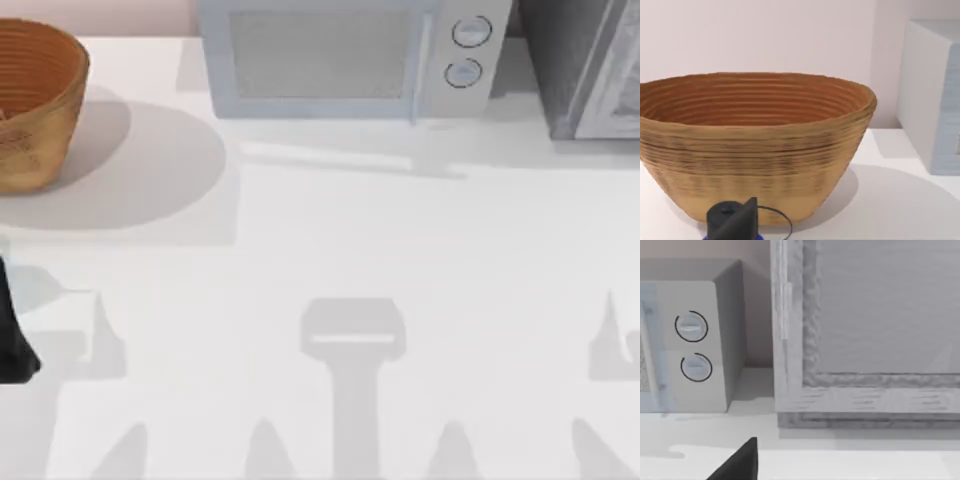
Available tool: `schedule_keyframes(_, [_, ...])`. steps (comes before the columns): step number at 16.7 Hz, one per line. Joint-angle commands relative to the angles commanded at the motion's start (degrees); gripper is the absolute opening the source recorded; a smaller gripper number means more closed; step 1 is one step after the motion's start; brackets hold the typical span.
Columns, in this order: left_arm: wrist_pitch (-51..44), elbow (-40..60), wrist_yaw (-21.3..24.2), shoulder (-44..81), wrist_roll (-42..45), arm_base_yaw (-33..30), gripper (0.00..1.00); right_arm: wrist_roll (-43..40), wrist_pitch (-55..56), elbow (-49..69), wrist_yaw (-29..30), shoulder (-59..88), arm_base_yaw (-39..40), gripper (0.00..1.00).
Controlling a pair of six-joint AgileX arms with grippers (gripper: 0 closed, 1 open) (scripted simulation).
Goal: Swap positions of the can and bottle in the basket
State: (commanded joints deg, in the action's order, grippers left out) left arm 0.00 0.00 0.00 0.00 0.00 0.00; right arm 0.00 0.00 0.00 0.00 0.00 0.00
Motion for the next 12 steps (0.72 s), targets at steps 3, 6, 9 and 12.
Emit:
schedule_keyframes(3, [-0.39,0.24,0.03,0.49,0.04,0.06,1.00,0.00,0.00,0.00,0.00,0.00,0.00,1.00])
schedule_keyframes(6, [-3.73,3.32,0.36,5.24,0.45,0.62,1.00,0.00,0.00,0.00,0.00,0.00,0.00,1.00])
schedule_keyframes(9, [-9.07,10.73,1.16,13.91,1.35,1.58,1.00,0.00,0.00,0.00,0.00,0.00,0.00,1.00])
schedule_keyframes(12, [-15.64,22.11,2.43,25.48,2.65,2.80,1.00,0.00,0.00,0.00,0.00,0.00,0.00,1.00])
